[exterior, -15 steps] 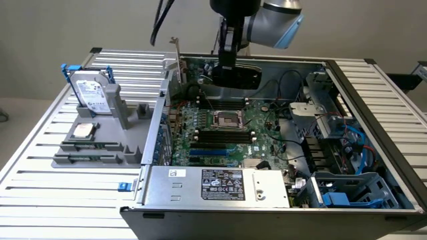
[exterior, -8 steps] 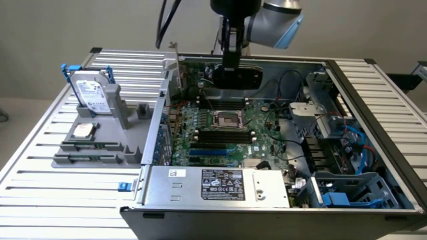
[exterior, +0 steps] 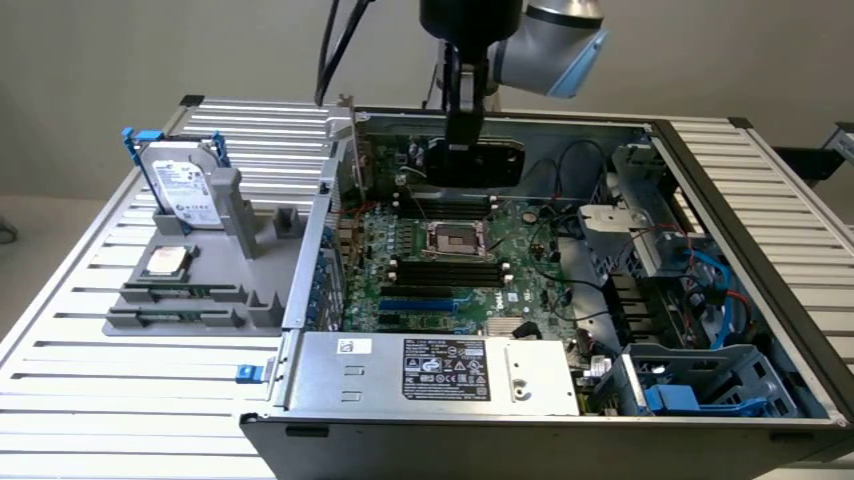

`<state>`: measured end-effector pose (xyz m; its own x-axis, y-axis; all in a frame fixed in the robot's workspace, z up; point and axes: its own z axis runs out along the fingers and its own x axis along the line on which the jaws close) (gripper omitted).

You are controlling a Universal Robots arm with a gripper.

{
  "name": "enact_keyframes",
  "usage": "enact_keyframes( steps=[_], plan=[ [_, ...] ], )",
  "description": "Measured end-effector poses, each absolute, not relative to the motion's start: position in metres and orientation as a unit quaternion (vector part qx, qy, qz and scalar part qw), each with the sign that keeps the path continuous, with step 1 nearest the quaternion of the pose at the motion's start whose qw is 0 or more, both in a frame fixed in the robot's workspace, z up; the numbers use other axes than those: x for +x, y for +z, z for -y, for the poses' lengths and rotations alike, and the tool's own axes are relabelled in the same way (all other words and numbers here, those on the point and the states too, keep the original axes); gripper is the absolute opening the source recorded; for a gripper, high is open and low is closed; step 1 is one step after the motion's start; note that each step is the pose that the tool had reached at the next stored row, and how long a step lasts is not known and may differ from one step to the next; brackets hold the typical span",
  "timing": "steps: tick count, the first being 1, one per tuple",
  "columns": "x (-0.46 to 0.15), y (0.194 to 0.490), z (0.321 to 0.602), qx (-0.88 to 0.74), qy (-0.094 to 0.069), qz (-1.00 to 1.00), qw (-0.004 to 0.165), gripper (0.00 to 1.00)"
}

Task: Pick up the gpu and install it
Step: 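Pick up the gpu and move the gpu toward the slot, then insert the gpu into the slot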

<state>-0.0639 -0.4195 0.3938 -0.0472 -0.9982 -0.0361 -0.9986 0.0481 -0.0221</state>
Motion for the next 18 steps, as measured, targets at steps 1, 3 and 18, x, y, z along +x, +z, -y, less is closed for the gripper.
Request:
enact_keyframes(
  steps=[1, 3, 18],
  plan=[
    [-0.064, 0.392, 0.421, -0.69, 0.004, -0.723, 0.021, 0.27],
    [-0.064, 0.388, 0.424, -0.691, 0.005, -0.723, 0.021, 0.27],
    [-0.064, 0.375, 0.443, -0.691, 0.011, -0.722, 0.02, 0.27]
  ],
)
